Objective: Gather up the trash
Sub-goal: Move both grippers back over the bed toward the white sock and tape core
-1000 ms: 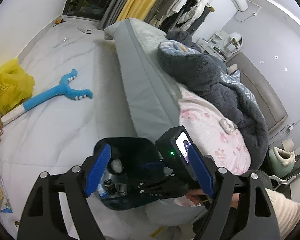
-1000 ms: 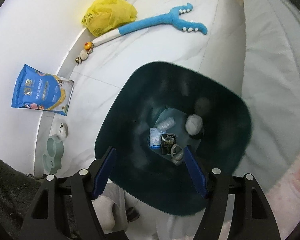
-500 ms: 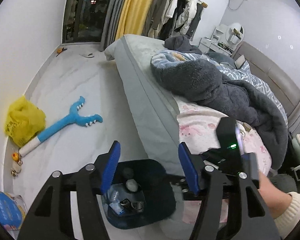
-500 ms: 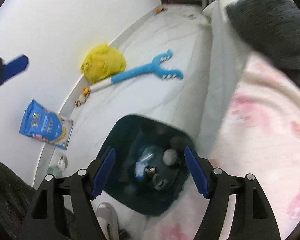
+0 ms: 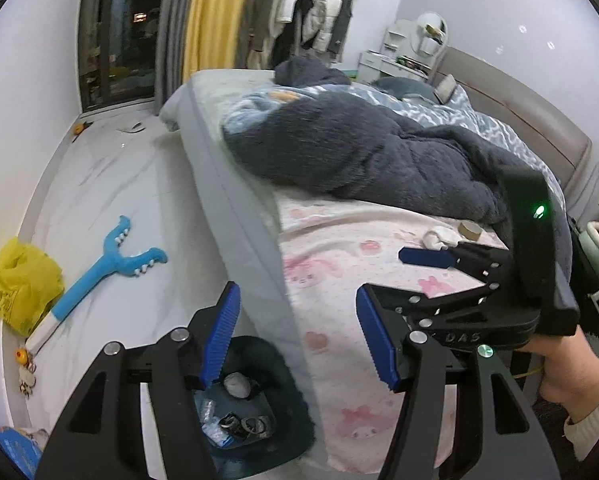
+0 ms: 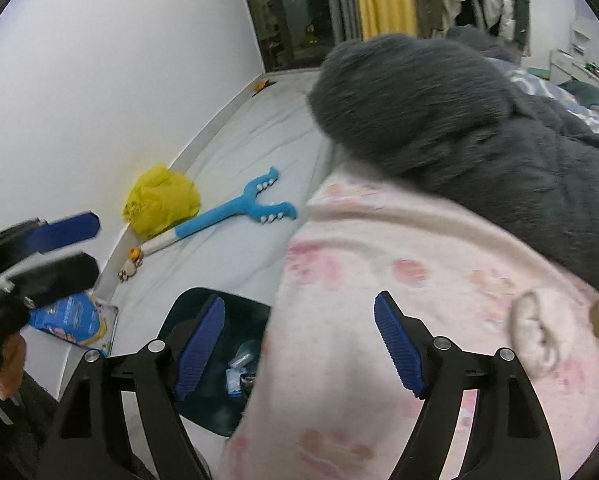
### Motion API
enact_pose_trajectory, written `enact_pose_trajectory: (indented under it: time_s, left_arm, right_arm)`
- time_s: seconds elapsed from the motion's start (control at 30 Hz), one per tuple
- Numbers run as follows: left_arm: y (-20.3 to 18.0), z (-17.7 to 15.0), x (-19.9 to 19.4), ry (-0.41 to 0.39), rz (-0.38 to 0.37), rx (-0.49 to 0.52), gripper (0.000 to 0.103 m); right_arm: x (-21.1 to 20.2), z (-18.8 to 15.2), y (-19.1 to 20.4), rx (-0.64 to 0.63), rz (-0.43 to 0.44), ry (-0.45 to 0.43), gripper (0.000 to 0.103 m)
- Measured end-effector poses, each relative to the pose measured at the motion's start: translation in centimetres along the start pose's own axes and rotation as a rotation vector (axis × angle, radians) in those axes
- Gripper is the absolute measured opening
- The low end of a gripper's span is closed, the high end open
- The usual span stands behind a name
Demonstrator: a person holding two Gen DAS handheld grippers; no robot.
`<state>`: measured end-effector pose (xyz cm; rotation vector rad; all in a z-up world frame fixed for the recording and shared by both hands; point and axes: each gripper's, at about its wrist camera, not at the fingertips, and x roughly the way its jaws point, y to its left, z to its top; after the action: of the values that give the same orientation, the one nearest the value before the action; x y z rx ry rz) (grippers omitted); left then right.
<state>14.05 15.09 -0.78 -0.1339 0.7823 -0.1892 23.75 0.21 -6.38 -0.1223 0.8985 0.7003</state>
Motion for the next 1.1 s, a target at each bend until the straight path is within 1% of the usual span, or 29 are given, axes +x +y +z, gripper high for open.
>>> enact_pose_trajectory:
  time_s: [0.07,0.23,0.33,0.4,0.47,0.63,0.73,0.9,1.03,1.1]
  left_arm:
    - [-1.1,0.2,0.7,0.005,-0.006,0.012,0.063]
    - [-3.5,0.8,2.5,0.015,-0.030,0.026,0.063]
    - [-5.3,1.1,3.5,0.022,-0.046,0.051,0.068]
    - [-6.3,1.1,4.2,0.029,-0.052,0.065,0.070]
    - [-7.2,1.1,4.8,0.035,-0.059,0.074,0.074]
    - [-9.4,1.2,6.5,0.051,-0.077,0.090,0.079]
    - [-10.4,1.3,7.2,0.059,-0.078,0.100,0.081]
    - [-12.2,1.4,8.6,0.072,-0.075,0.119,0.081]
    - [-13.6,1.4,9.6,0.079,-0.066,0.129,0.082]
    - [-14.4,1.4,10.2,0.081,-0.071,0.127,0.084]
  right_arm:
    - [-0.7,-0.1,-1.2,0.011,-0.014,-0.014,0.082]
    - [-2.6,-0.5,-5.2,0.071,-0.057,-0.050,0.085]
    - [-4.0,-1.2,-7.0,0.089,-0.096,-0.069,0.086]
    - [-4.5,-1.5,-8.1,0.104,-0.108,-0.078,0.087]
    - [-5.0,-1.6,-8.8,0.116,-0.123,-0.087,0.089]
    - [-6.2,-2.0,-10.7,0.113,-0.171,-0.104,0.090]
    - [-6.9,-2.2,-12.0,0.122,-0.193,-0.114,0.091]
    - [-8.0,-2.9,-14.5,0.140,-0.236,-0.139,0.095]
    - [-8.4,-3.7,-16.6,0.171,-0.250,-0.145,0.095]
    - [-8.6,-4.0,-17.5,0.181,-0.253,-0.149,0.095]
